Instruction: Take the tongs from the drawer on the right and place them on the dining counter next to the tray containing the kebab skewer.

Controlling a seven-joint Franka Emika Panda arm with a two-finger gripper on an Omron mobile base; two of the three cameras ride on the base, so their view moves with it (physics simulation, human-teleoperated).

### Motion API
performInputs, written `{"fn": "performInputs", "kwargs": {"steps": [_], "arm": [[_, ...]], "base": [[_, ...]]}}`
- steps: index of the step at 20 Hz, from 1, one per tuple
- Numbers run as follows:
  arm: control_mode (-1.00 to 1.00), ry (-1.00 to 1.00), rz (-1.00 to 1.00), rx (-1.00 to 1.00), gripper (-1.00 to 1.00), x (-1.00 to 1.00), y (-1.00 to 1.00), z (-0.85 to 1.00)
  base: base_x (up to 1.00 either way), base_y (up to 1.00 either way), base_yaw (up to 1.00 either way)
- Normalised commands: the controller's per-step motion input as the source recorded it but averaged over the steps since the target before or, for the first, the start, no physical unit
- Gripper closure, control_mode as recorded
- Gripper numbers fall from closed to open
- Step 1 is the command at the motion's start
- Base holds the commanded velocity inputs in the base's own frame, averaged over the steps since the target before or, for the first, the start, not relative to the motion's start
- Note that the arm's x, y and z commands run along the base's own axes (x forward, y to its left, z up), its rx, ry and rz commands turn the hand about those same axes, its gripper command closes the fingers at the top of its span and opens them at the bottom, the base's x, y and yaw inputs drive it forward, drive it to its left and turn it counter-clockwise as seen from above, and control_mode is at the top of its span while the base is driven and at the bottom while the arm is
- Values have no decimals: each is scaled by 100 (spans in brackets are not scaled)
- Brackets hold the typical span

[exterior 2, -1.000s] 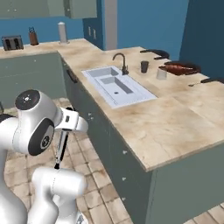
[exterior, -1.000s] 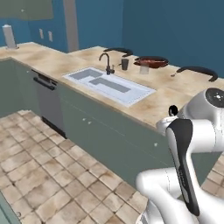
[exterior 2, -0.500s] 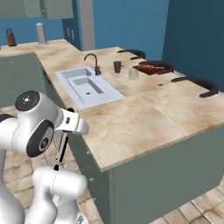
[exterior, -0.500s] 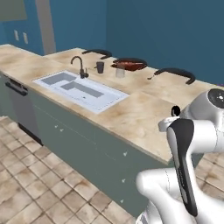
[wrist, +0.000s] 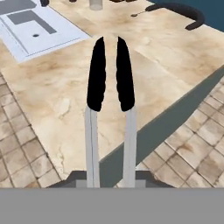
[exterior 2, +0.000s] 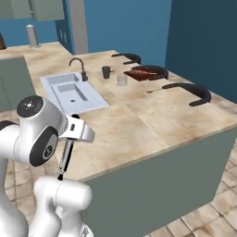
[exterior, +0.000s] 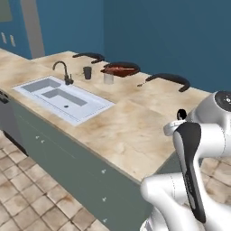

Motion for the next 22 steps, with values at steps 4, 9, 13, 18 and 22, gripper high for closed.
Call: {"fn": "performInputs", "kwargs": {"steps": [4,9,13,18,22], "arm": [[100,0,0,0,100,0,0,0],[100,0,0,0,100,0,0,0],[100,0,0,0,100,0,0,0],[100,0,0,0,100,0,0,0],[100,0,0,0,100,0,0,0]], "base": [[-9,-100,0],[1,-100,17],[9,-100,29],[0,-100,18],[7,-100,23]]}}
